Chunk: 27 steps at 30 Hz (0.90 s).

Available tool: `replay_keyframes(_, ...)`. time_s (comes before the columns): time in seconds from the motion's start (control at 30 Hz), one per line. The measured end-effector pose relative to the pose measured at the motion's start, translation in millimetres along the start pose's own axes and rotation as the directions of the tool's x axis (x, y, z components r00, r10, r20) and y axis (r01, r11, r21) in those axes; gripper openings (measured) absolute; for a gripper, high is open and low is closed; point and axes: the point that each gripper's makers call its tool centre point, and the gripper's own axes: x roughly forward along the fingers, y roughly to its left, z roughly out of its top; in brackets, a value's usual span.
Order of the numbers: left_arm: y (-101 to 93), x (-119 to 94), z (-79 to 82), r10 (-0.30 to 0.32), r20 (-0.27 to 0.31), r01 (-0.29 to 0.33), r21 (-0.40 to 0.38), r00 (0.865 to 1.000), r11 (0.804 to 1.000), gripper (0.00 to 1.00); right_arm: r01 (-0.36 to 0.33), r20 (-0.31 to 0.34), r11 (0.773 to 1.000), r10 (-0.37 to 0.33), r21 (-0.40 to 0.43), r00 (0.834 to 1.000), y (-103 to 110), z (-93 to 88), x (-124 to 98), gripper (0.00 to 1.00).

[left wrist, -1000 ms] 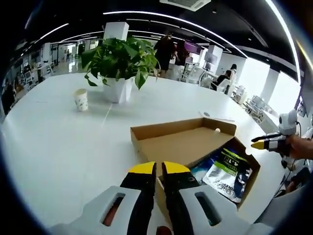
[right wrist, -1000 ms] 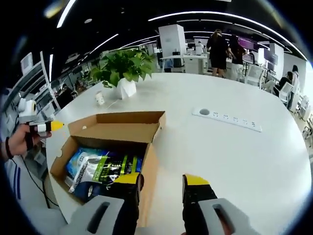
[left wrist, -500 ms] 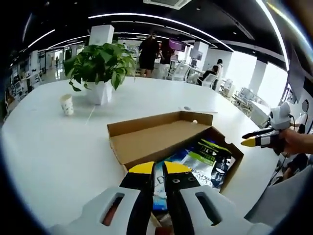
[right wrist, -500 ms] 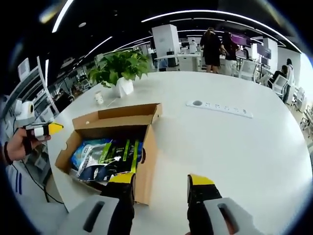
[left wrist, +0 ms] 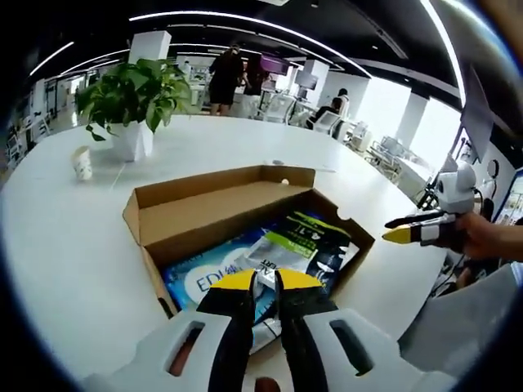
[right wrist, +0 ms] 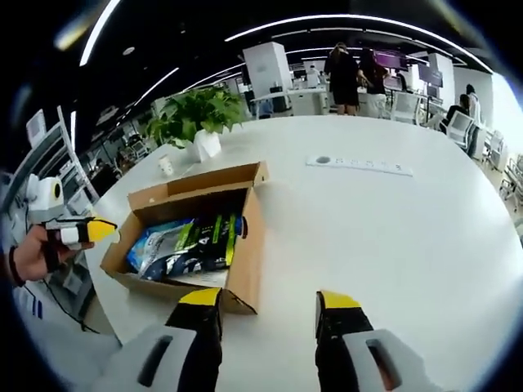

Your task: Operate the shoe box by opening the lid, removing the specified soft item, and placing it in the target area until the item is outside and the box remains undamaged.

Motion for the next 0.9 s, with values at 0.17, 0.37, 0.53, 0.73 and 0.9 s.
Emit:
replay_keyframes(0.17,-8.0,-0.1,-3.1,-0.016,-0.008,0.016,0.001,1.0,1.0,0.08,-0.011,0.013,0.999,0.01,0.038,1.0,0.2,-7.9,-4.2,0.45)
replay_keyframes(0.37,-13.6,-0.4,-5.9,-0.028,-0.016,0.028,-0.002,0.999,1.0,0.08,-0.011,0.008,0.999,0.01,0.052,1.0,1.2,-22.8,-10.0,0.49)
replay_keyframes(0.53,-17.0,0.1,-7.5,-0.039,-0.022,0.039,-0.004,0.999,0.999,0.09,-0.008,0.007,0.998,0.008,0.063,1.0,2.0,-31.1,-16.3,0.51)
replay_keyframes(0.73,-18.9,1.4,-9.0,-0.048,-0.032,0.048,-0.006,0.998,0.999,0.11,-0.007,0.016,0.997,0.006,0.078,1.0,4.8,-35.5,-23.7,0.52)
replay_keyframes(0.9,-20.7,1.5,-12.1,-0.052,-0.05,0.052,0.003,0.997,0.999,0.13,-0.015,0.022,0.995,0.013,0.094,1.0,7.2,-38.5,-25.9,0.54)
